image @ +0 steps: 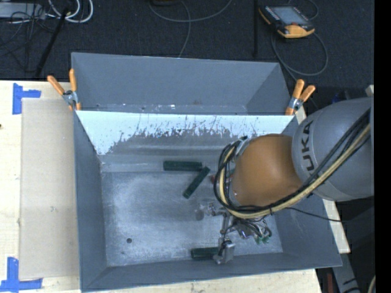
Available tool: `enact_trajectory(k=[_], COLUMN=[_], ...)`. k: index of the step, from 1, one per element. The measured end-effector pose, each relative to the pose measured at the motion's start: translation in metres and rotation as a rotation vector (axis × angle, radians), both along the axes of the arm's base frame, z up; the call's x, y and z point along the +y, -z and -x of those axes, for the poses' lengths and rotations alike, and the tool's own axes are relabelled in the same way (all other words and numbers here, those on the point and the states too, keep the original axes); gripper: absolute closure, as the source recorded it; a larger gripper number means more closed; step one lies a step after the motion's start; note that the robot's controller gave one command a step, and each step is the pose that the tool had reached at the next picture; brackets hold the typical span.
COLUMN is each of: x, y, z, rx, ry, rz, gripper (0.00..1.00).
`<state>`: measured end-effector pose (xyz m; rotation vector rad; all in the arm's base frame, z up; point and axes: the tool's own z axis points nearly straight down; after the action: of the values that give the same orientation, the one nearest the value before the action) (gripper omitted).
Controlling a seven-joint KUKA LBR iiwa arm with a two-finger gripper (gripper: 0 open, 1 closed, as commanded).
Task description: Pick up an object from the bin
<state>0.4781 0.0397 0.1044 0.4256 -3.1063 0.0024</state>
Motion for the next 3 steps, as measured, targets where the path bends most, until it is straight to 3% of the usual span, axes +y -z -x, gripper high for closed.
enact_trajectory(k=[1, 2, 3], x=[-0.019, -0.019, -0.001], y=[0.033, 0.034, -0.128], z=[0.005, 0.007, -0.009], rx=[-0.02, -0.011, -0.015], ry=[-0.006, -0.004, 0.084], rz=[-0.005, -0.004, -0.004], gripper=[0.0, 1.0, 1.0])
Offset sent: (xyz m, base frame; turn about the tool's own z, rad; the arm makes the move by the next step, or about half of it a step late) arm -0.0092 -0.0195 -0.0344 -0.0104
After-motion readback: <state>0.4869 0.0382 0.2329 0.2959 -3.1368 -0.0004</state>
